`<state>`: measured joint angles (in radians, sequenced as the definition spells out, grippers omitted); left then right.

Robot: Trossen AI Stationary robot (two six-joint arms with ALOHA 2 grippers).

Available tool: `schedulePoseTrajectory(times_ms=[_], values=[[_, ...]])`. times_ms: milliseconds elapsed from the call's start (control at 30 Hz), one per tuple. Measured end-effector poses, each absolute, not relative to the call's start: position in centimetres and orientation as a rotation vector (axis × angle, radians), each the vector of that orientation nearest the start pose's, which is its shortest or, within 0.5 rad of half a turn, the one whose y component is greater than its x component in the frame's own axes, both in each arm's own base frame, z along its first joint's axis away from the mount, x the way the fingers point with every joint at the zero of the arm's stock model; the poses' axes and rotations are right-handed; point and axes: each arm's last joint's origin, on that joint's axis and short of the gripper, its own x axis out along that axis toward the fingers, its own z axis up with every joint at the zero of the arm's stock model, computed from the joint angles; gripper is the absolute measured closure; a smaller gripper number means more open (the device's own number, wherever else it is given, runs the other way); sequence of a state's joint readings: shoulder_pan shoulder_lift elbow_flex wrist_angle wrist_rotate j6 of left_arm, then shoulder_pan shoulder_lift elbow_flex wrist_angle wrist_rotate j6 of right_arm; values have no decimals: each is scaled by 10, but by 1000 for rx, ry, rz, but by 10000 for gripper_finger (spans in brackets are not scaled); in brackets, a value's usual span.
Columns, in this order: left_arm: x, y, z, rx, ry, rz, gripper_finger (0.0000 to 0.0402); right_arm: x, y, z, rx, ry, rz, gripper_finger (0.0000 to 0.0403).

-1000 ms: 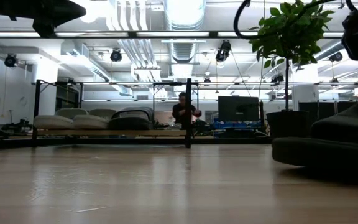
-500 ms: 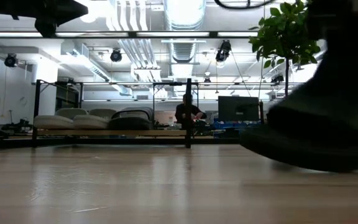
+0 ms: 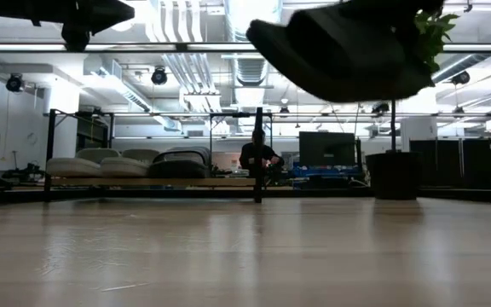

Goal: Pick and place slides into the shelf
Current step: Put the black slides on the shelf

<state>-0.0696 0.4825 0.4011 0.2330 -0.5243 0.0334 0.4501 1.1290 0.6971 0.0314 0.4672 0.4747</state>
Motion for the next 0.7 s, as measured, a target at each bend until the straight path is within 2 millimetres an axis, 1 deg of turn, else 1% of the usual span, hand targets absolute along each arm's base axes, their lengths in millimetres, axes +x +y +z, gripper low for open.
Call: schedulePoseTrajectory(times_ms=[100, 300, 400, 567, 633, 700], values=[[131, 5, 283, -13, -170, 457, 379, 224, 83, 267, 215, 302, -50, 392], [141, 4, 281, 4, -168, 435, 379, 228, 65, 276, 164, 252, 17, 392], [147, 1, 283, 10, -179, 349, 379, 230, 60, 277, 123, 242, 8, 392], [158, -5, 291, 31, -183, 139, 378, 231, 56, 280, 50, 218, 2, 392], [163, -7, 294, 39, -185, 90, 370, 232, 55, 281, 30, 209, -1, 392], [169, -8, 294, 89, -161, 56, 353, 232, 53, 282, 24, 195, -6, 392]])
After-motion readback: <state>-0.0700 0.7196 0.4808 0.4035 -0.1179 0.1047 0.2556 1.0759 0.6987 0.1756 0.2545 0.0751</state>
